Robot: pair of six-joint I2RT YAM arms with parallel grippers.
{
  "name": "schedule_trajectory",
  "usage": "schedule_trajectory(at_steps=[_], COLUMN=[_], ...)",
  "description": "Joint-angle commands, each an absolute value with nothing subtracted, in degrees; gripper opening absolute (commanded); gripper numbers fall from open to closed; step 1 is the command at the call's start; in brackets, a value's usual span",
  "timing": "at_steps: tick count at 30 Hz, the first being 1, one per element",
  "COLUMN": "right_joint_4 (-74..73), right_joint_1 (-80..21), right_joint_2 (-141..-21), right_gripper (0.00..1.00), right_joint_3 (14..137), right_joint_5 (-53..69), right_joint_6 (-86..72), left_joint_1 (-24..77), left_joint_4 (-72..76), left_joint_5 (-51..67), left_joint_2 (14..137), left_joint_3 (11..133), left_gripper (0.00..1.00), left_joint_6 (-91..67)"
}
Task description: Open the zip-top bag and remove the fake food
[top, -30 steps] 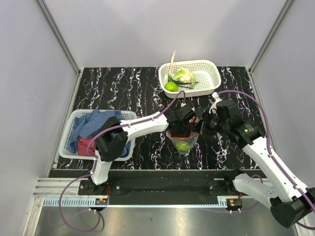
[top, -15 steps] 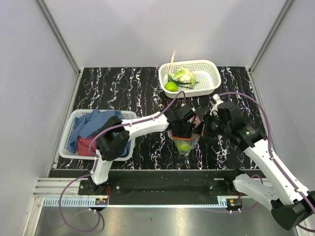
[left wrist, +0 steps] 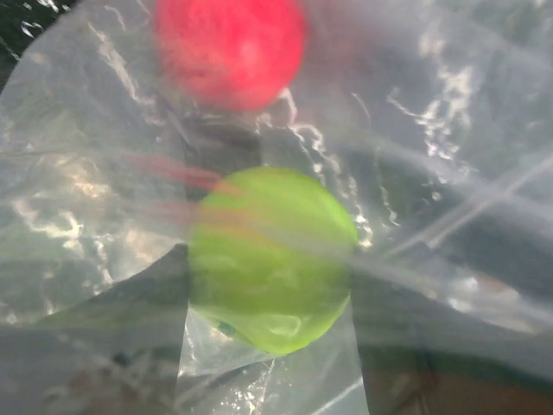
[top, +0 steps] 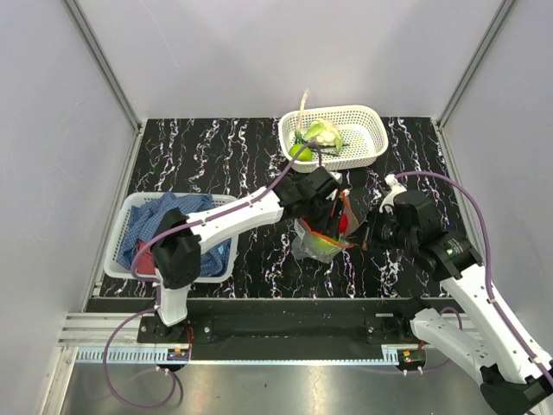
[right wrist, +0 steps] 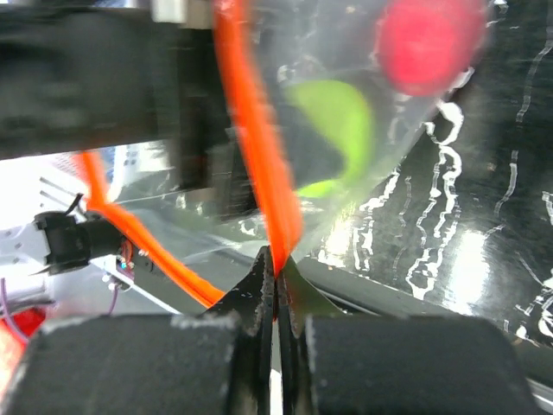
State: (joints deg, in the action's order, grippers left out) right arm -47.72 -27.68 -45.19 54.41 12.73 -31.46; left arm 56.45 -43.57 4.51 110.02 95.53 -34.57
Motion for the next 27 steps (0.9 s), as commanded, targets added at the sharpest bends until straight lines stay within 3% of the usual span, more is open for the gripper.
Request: schedule_trajectory(at_steps=[1, 8, 11, 16, 27], right_joint_4=[-51.05, -52.12, -54.22, -57.83, -59.16], right_joint_1=[-27.42, -27.42, -27.33, -27.42, -27.42], right_joint_2=[-45.08, -43.95, -43.33, -44.38, -49.4], right_gripper=[0.0, 0.0, 0.0, 0.0, 0.0], right_joint_3=[56.07, 58.44, 60.2, 67.05, 69.79], right_joint_5=[7.83, 8.7, 8.0, 4.84, 3.59], right_joint_6=[-31.29, -31.2, -31.12, -29.71, -28.65], left_joint_1=[56.51, 58.18, 60.02, 61.08, 69.17], left_joint_4=[-43.77, -34.4, -29.89, -42.25, -44.73], left_joint_5=[2.99, 8.79, 3.47, -3.6, -14.94], left_joint_2=[103.19, 99.77, 97.82, 101.59, 100.38], left_joint_3=[97.82, 96.16, 93.78, 97.03, 95.53], left_gripper=[0.0, 0.0, 0.0, 0.0, 0.0], left_joint_6=[-35.24, -35.78, -30.78, -32.33, -34.99])
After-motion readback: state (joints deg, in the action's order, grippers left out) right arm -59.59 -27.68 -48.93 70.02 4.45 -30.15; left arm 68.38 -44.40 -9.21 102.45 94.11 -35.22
